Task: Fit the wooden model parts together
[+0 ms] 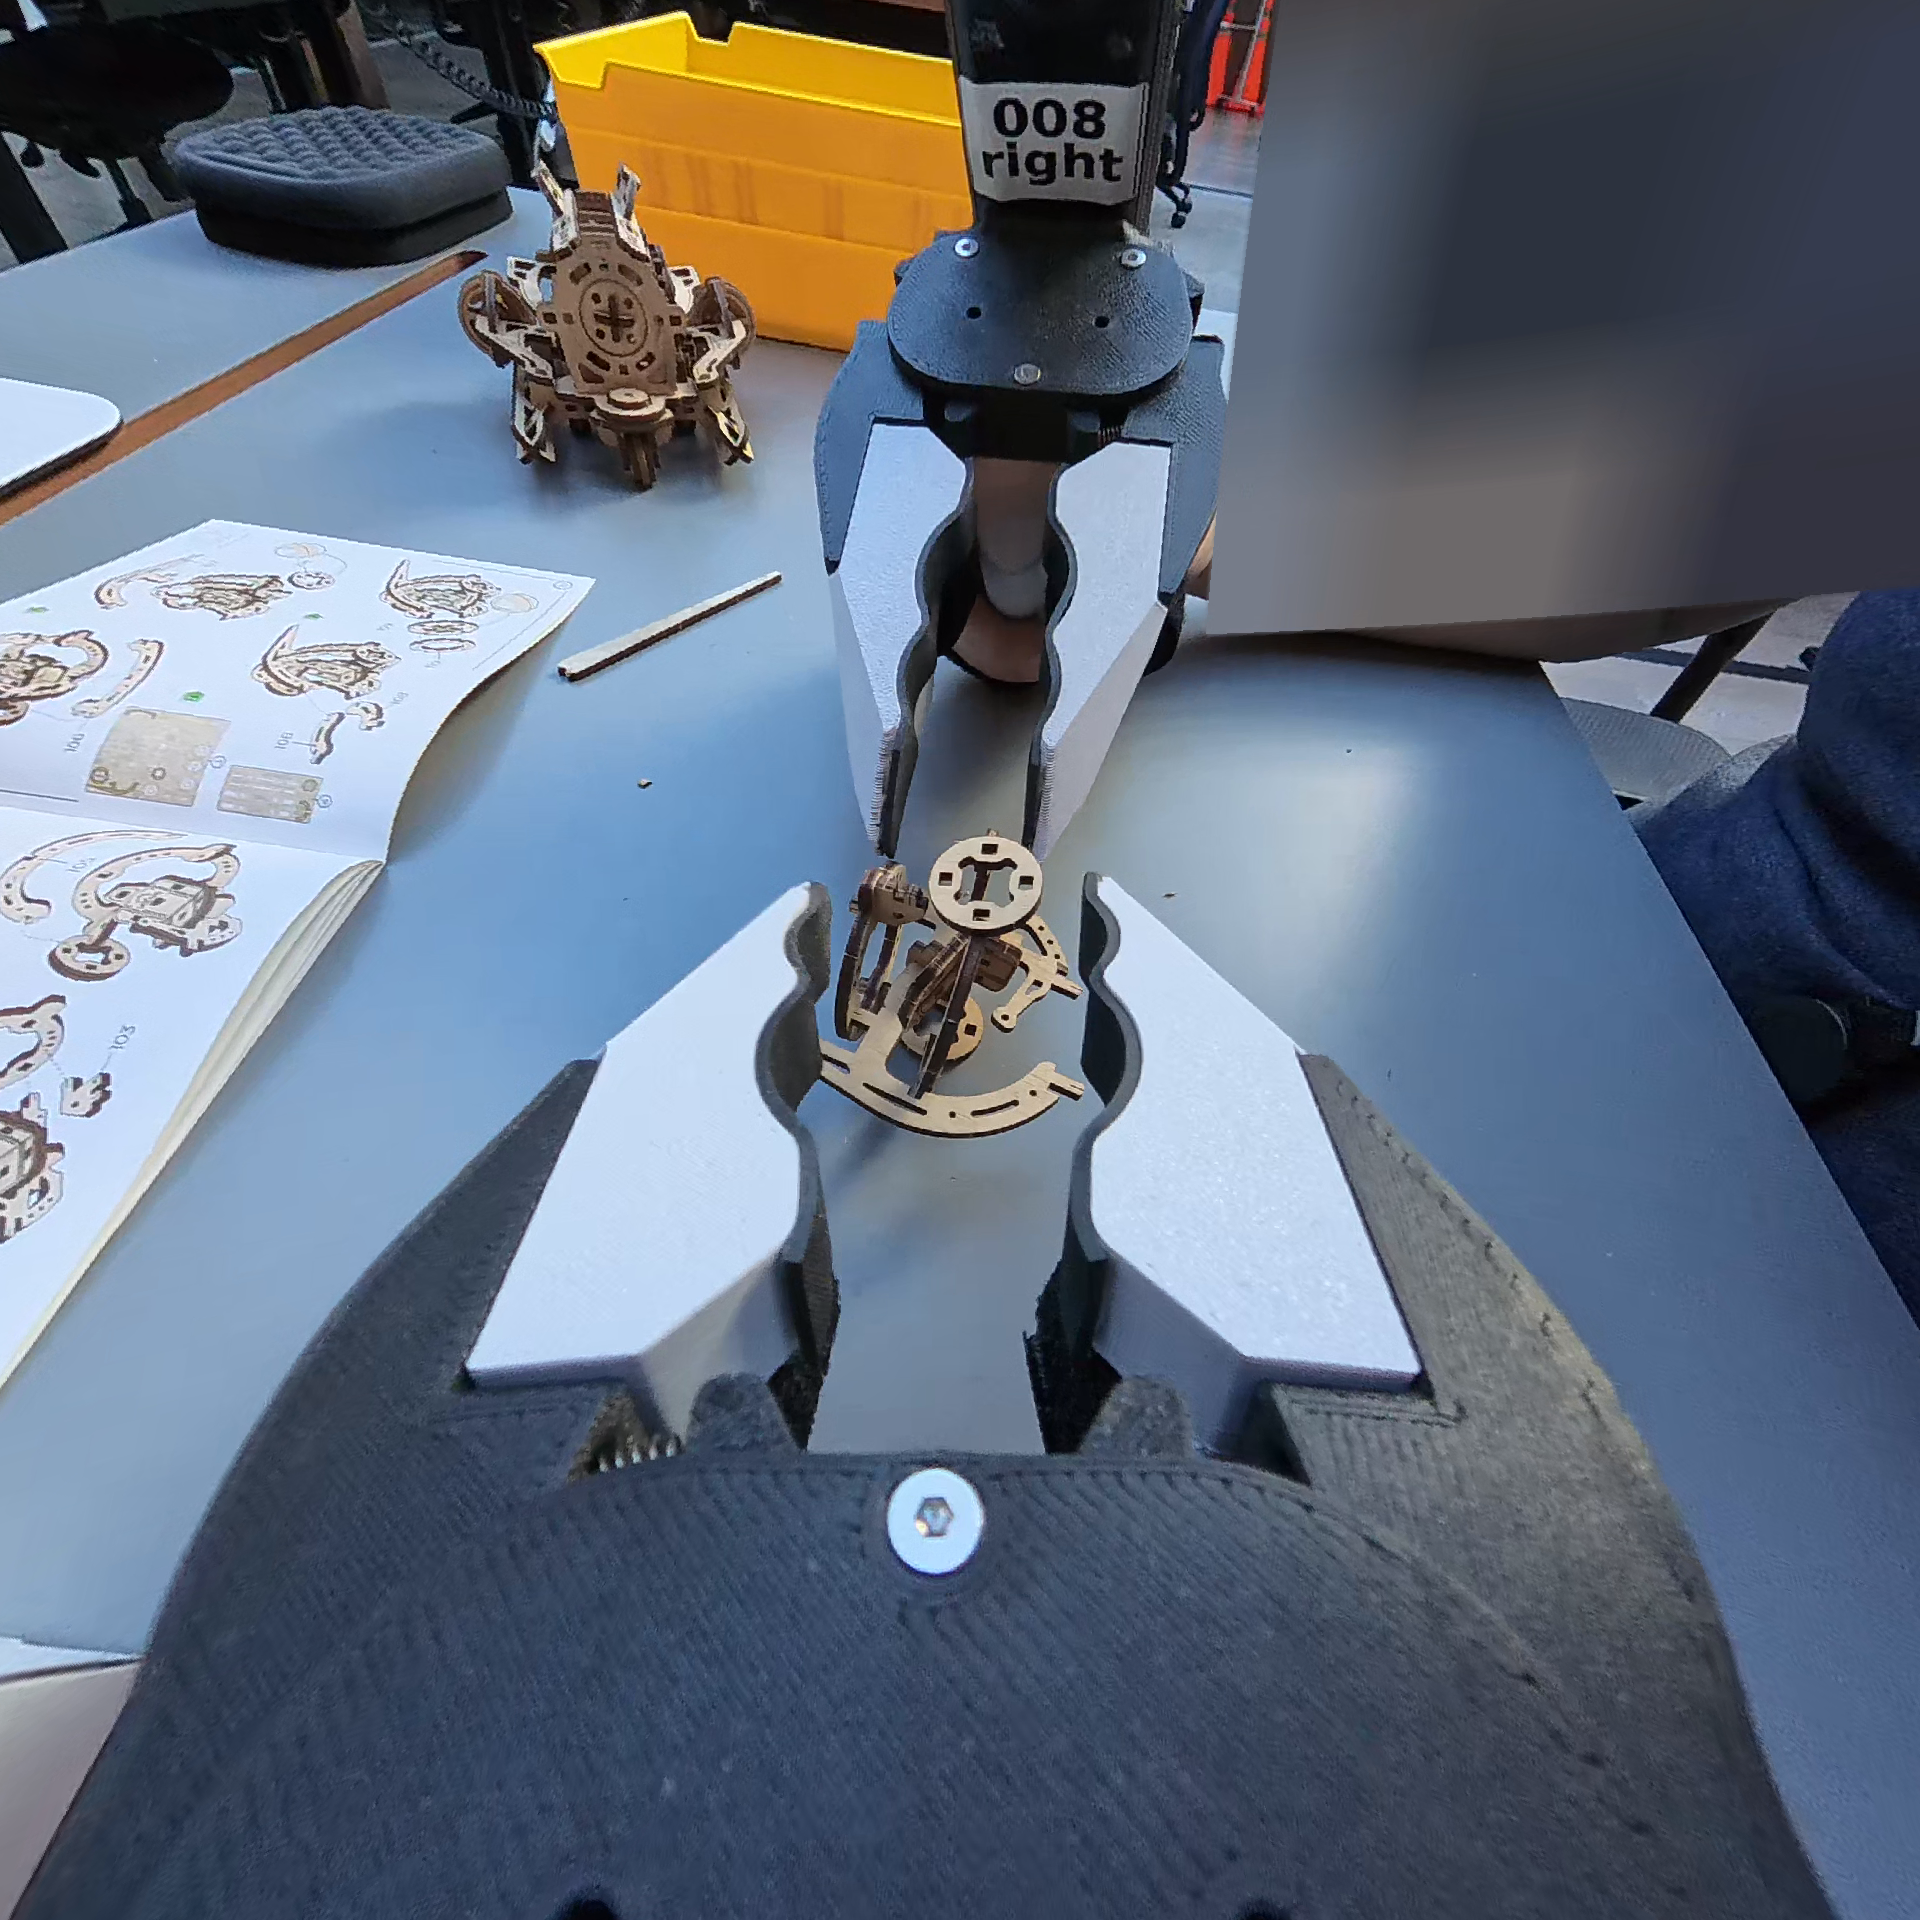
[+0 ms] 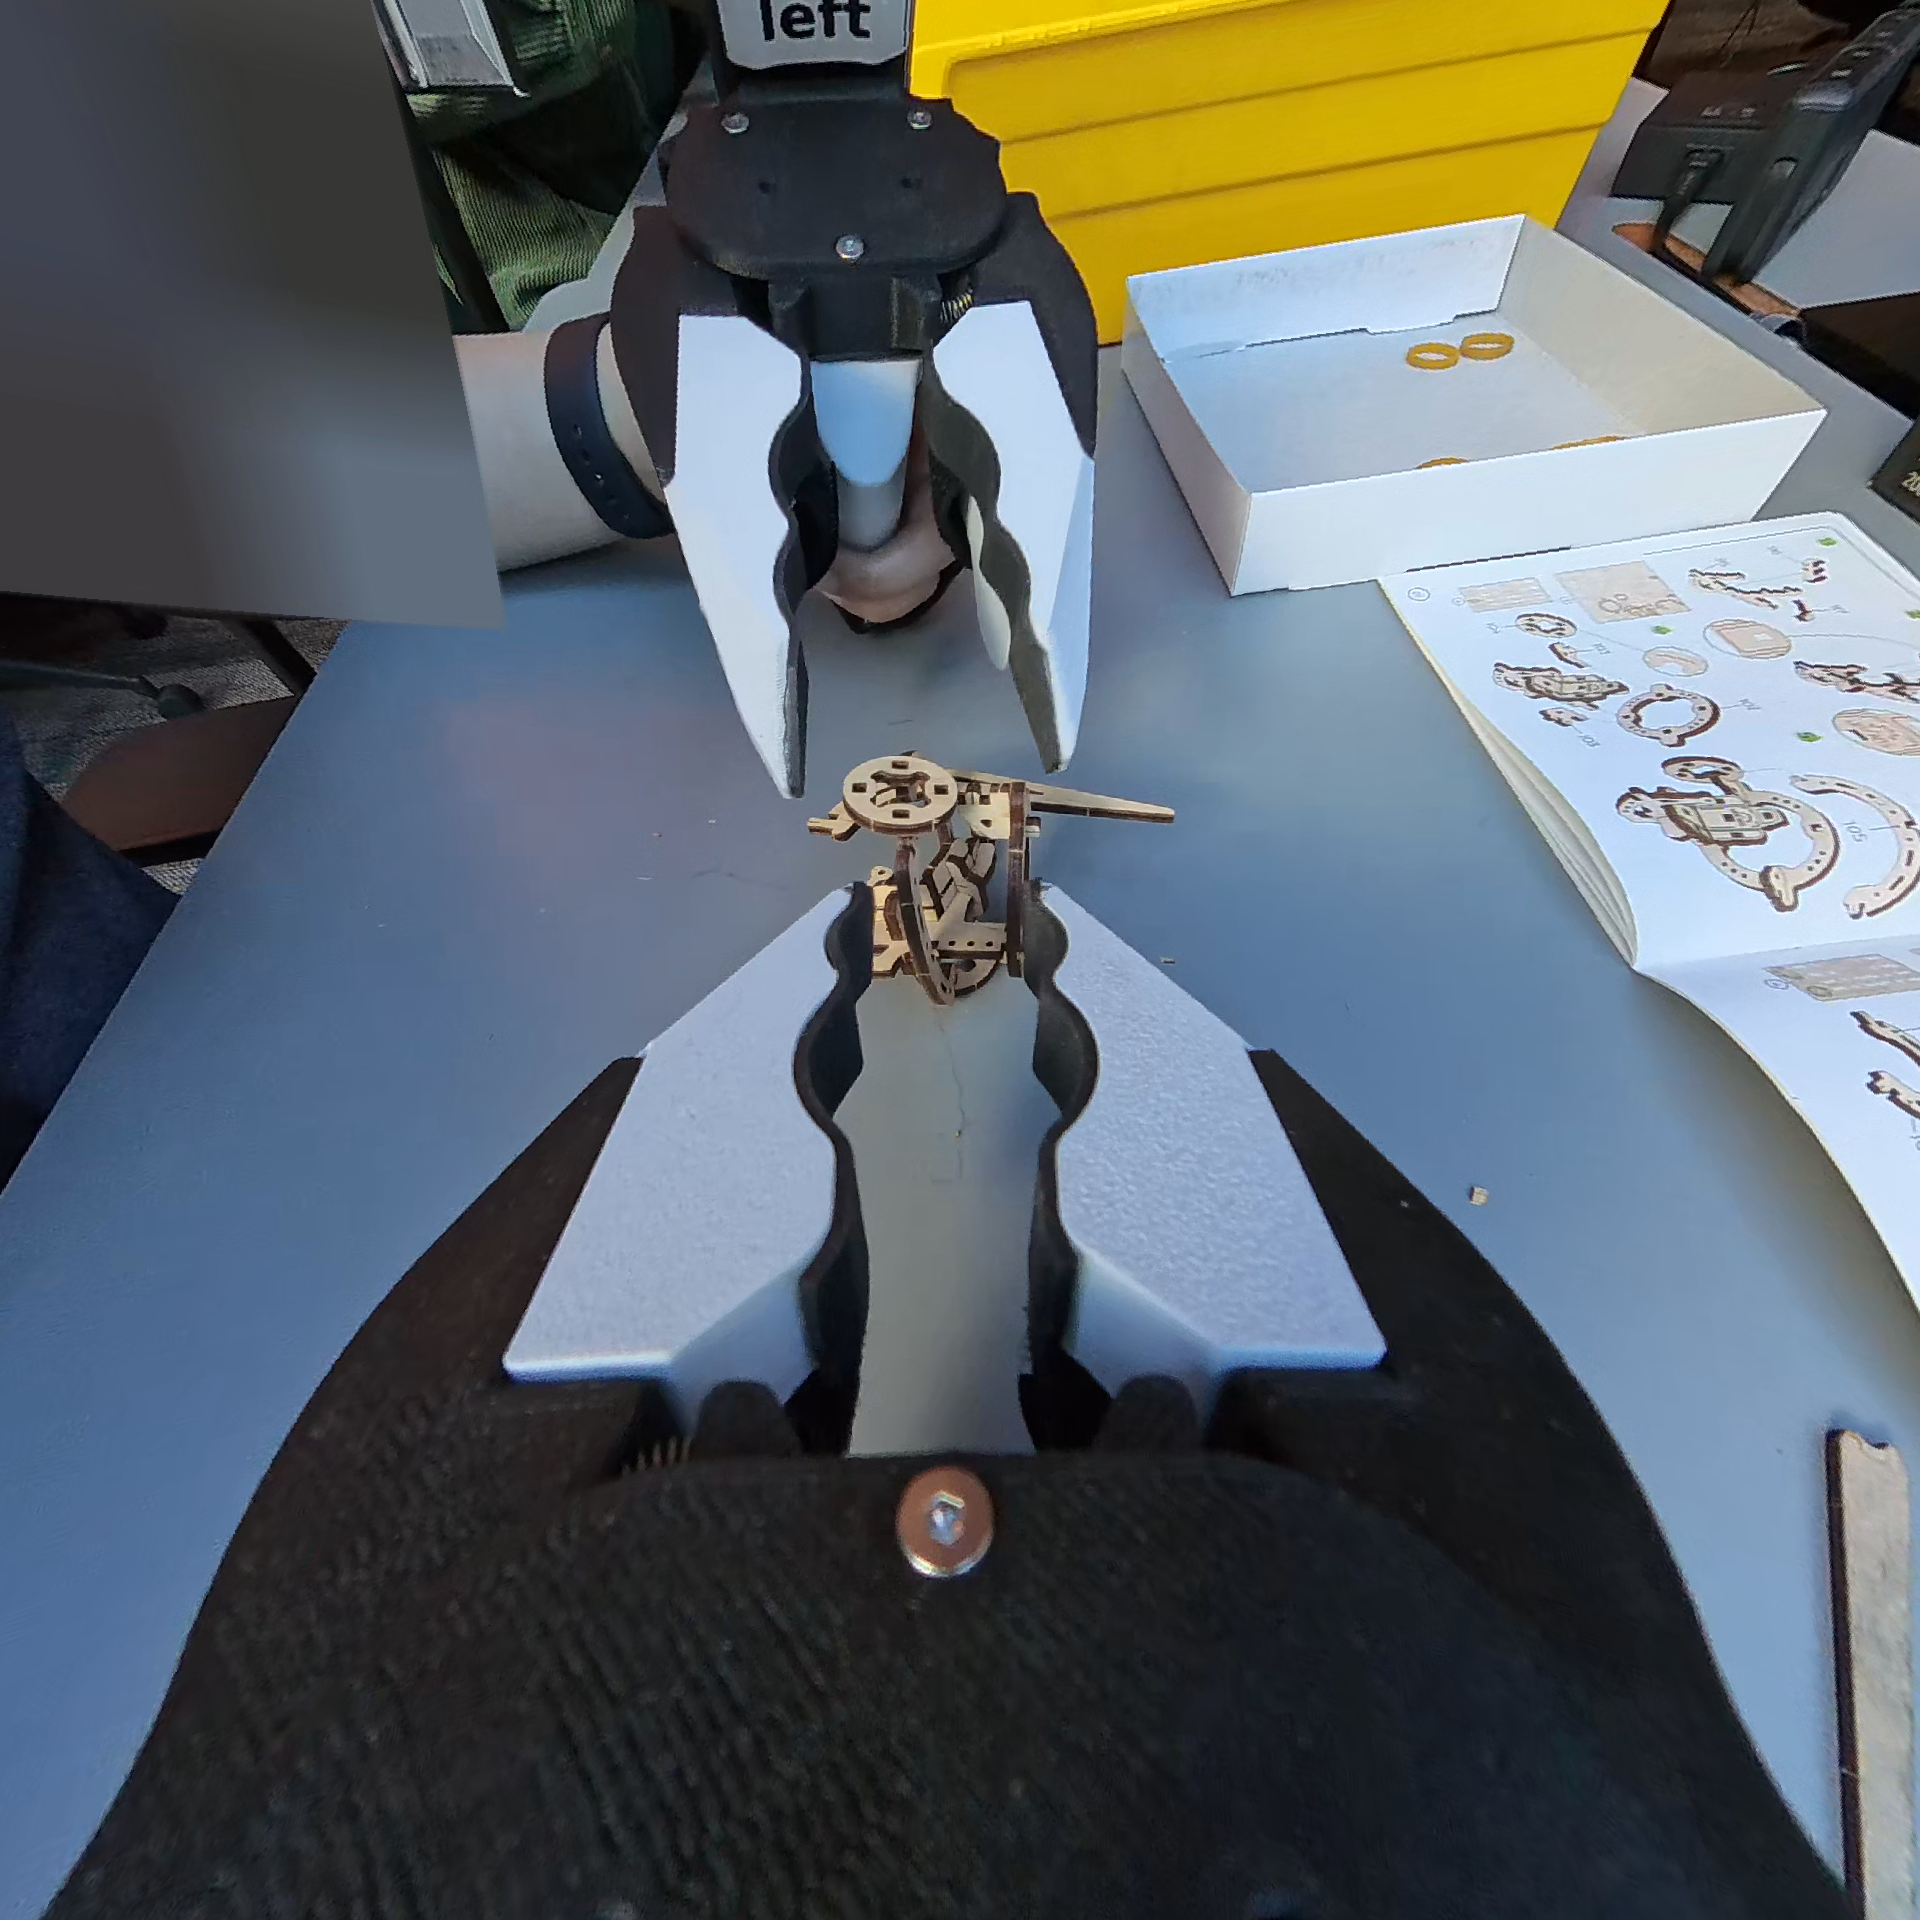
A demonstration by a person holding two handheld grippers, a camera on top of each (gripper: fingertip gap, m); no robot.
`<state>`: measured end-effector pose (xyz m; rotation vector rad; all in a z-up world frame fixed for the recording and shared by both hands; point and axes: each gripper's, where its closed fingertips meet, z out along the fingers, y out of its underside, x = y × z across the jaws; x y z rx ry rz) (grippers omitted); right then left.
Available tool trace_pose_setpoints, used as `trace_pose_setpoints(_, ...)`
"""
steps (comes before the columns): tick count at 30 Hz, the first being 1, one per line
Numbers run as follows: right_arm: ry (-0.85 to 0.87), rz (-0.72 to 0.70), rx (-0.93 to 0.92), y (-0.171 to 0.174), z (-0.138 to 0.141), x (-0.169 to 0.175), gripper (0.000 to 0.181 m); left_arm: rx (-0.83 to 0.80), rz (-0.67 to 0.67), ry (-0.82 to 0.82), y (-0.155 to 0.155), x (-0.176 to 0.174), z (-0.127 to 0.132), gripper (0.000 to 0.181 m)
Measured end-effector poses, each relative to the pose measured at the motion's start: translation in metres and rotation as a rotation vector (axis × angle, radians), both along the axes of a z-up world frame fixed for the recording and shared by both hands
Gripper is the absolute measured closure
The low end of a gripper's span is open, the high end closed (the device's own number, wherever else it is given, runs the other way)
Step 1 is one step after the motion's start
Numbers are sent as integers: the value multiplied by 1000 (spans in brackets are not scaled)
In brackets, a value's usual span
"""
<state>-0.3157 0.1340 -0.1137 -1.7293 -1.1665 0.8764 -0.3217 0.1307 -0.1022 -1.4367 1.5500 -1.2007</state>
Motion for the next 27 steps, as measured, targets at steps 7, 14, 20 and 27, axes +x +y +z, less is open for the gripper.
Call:
trace_pose_setpoints(7,5,8,1,0,1,-1,154,2,2,29,0,2,-5,132)
trace_pose_setpoints(14,4,8,4,0,1,-1,154,0,-7,30,-1,2,-5,138)
trace_pose_setpoints(20,4,3,11,1,2,0,154,12,-4,2,0,1,0,139)
trace_pose_setpoints(27,1,7,5,2,0,-2,154,25,-18,15,2,-3,-2,138)
